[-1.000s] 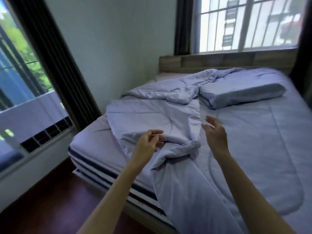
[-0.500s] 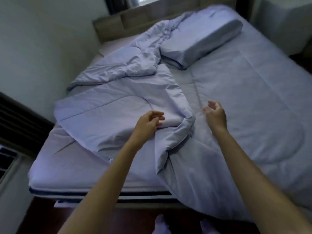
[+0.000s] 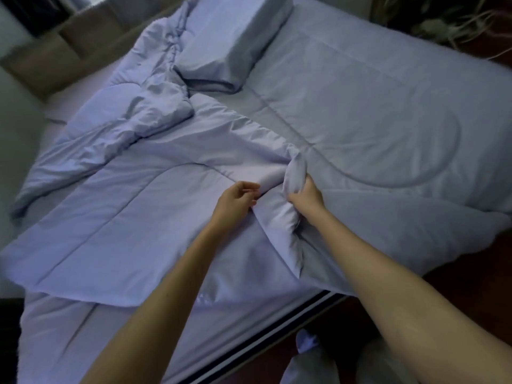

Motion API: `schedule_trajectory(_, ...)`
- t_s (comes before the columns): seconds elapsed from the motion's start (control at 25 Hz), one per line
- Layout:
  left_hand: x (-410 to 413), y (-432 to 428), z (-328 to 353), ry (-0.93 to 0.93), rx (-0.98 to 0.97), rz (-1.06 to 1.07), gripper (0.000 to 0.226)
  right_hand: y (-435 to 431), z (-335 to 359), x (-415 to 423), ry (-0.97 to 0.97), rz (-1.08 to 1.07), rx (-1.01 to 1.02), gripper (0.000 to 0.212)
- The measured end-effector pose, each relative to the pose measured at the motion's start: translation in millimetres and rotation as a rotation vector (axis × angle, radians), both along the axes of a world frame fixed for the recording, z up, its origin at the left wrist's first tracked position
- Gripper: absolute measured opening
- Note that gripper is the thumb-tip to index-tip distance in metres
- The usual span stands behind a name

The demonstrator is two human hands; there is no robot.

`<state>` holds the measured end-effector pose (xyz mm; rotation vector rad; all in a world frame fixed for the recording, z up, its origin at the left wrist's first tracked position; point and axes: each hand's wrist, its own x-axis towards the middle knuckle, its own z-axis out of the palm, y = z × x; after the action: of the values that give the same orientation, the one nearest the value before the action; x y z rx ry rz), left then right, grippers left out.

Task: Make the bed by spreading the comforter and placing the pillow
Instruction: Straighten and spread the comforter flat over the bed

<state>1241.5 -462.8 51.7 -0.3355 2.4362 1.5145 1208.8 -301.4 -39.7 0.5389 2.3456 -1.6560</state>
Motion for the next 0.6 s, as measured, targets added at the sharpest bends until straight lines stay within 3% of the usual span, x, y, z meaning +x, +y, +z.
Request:
schedule_trajectory(0.08, -7, -6, -6, 0.060, -0.090, 0.036, 0.033, -9, 11, 18, 0.075, 0.110, -0.134, 0.038)
schedule_trajectory(0.16, -14, -2, -6, 0.104, -0.134, 0.097, 0.060, -21, 27, 41, 0.130, 0.306, -0.228, 0.032)
schedule_trajectory(0.32, -14, 3, -11, 0.071, -0.475, 0.029, 0.090, -34, 56, 88, 0.085, 0.792, 0.006, 0.026)
schedule_trajectory(0.36, -8, -3, -12, 0.049, -0.585, 0.025, 0.093, -33, 59, 102, 0.044, 0.896, -0.032, 0.020)
schedule_trajectory(0.48, 23, -41, -17, -0.042, -0.863, -0.063, 0.086, -34, 58, 145, -0.111, 1.135, -0.122, 0.017)
schedule_trajectory(0.6, 70, -92, -18, -0.029, -0.920, -0.053, 0.068, -39, 51, 175, -0.151, 1.407, -0.061, 0.031)
